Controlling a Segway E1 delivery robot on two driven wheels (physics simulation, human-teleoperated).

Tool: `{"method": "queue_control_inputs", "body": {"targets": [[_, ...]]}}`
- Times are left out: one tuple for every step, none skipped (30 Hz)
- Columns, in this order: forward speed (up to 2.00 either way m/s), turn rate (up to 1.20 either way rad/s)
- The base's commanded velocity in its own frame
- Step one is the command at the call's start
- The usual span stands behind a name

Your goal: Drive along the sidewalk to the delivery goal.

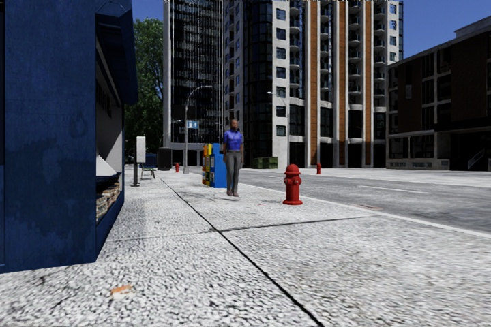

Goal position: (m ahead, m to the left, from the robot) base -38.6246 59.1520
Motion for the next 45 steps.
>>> {"method": "queue_control_inputs", "body": {"targets": [[0.00, 0.66], [0.00, 0.67], [0.00, 0.67], [0.00, 0.67], [0.00, 0.67], [0.00, 0.67], [0.00, 0.67], [0.00, 0.67], [0.00, 0.67], [0.00, 0.67], [0.00, 0.67], [0.00, 0.67], [0.00, 0.67], [0.00, 0.67], [0.00, 0.67], [0.00, 0.67], [0.00, 0.67], [0.00, 0.67], [0.00, 0.67], [0.00, 0.67], [0.00, 0.67], [0.00, 0.67], [0.00, 0.67], [0.00, 0.67], [0.00, 0.67], [0.00, 0.67], [0.00, 0.67], [0.00, 0.67], [0.00, 0.67], [0.00, 0.67], [0.00, 0.67], [0.00, 0.67], [0.00, 0.67], [0.00, 0.67], [0.00, 0.67], [0.00, 0.67], [0.00, 0.67], [0.00, 0.67], [0.00, 0.67], [0.00, 0.67], [0.00, 0.67], [0.00, 0.67], [0.00, 0.67], [0.00, 0.67], [0.00, 0.67]]}}
